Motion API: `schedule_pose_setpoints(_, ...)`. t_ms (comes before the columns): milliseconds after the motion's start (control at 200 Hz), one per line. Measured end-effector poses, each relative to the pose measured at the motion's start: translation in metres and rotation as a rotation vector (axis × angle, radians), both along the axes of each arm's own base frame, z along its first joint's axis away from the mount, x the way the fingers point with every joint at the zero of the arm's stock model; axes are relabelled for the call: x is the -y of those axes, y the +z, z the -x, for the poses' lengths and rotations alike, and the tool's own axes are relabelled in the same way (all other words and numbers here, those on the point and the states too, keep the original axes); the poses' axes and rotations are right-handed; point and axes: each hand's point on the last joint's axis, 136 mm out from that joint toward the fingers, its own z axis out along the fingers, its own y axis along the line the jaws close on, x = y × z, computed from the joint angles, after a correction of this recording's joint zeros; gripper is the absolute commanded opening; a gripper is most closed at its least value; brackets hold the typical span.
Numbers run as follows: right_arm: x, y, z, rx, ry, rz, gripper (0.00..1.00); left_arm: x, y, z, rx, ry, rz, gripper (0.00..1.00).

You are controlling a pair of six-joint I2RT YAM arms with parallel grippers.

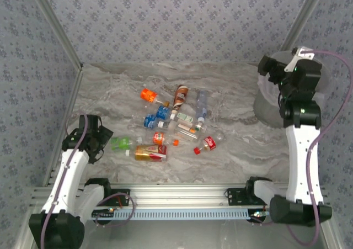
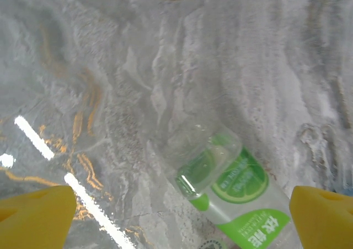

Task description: Put the plastic bottles in the bin

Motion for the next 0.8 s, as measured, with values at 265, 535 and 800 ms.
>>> schedule_pose_setpoints(265, -0.106, -0.064, 0.016, -0.08, 0.404, -0.031, 1.0, 0.014, -0.009, -0.027, 0.053, 0.201, 0.18, 0.99)
schedule_pose_setpoints(535, -0.172, -0.087, 0.036, -0.111, 0.624, 0.083, 1.0, 0.023, -0.034, -0.048, 0.025, 0.345, 0.292, 1.0)
schedule_pose_setpoints(800, -0.18, -0.087, 0.04, -0.102, 0.635, 0.145, 1.0, 0.032, -0.06, -0.055, -0.025, 0.407, 0.358, 0.99)
